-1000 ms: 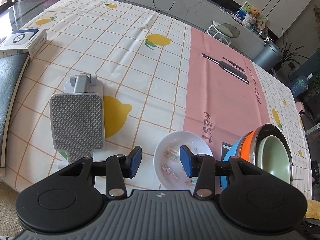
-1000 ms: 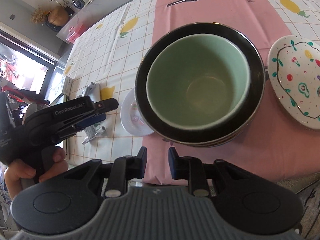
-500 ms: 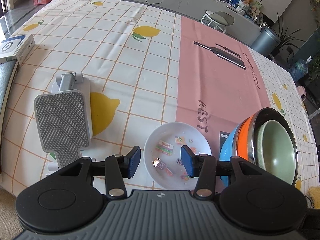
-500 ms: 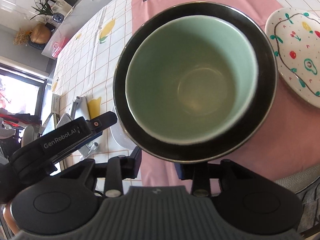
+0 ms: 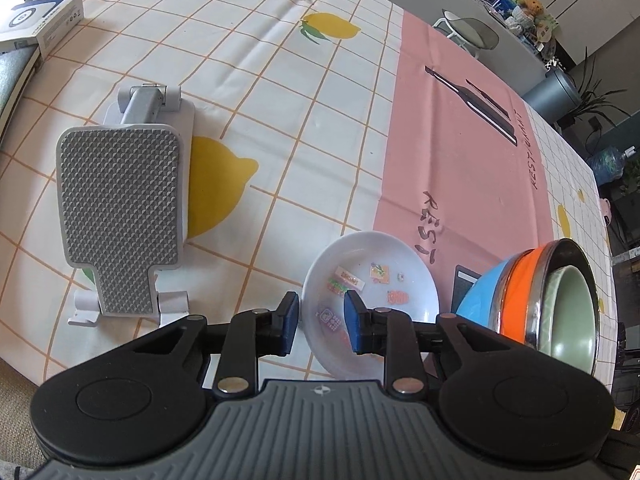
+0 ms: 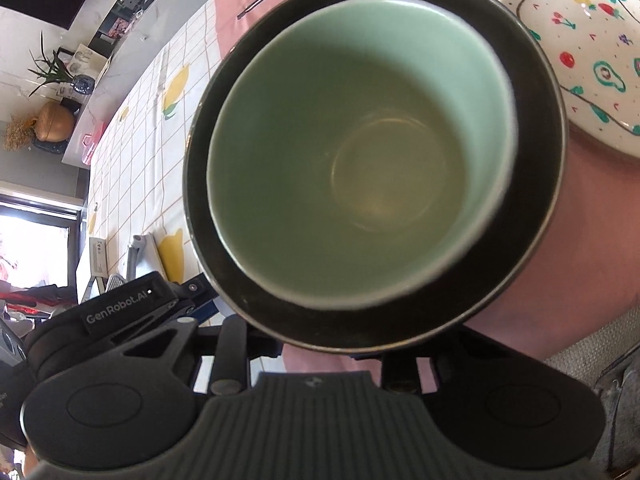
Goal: Organize plates and bowls
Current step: 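Close the left gripper on the white bowl rim, then lift the white bowl with the left gripper and lower it onto the Fruity plate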
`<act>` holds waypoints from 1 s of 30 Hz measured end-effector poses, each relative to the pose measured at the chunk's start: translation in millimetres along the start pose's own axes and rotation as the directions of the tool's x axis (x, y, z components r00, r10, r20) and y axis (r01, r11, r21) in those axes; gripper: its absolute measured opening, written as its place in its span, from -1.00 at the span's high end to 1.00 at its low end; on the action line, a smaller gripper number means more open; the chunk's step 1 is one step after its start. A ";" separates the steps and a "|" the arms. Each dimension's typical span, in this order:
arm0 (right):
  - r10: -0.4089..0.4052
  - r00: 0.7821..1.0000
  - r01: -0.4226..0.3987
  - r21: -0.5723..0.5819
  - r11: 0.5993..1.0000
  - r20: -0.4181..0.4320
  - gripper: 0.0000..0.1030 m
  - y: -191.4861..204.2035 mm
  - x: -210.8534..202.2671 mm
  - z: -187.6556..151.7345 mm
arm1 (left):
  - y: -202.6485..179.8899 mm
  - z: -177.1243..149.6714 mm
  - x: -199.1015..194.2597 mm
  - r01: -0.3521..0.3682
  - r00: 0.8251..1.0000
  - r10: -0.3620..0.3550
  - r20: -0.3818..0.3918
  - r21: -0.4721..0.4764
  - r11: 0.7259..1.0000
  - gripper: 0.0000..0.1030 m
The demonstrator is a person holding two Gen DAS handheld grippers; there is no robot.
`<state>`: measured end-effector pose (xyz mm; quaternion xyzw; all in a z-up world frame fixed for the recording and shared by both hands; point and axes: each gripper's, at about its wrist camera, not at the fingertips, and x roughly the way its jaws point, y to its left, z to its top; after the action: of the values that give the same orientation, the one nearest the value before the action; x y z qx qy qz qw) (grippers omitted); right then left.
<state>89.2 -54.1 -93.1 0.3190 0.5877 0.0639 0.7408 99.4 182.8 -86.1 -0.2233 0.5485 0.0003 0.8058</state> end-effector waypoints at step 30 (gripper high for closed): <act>0.206 0.975 -0.207 0.009 0.978 0.088 0.96 17.8 -33.3 -10.2 | -18.4 -16.9 -98.9 -0.048 0.948 0.033 0.317 0.038 0.998 0.92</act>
<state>74.9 -51.6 -56.9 0.3873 0.5193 0.1215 0.7520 49.7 184.3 2.9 -0.1906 0.4168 0.0400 0.8879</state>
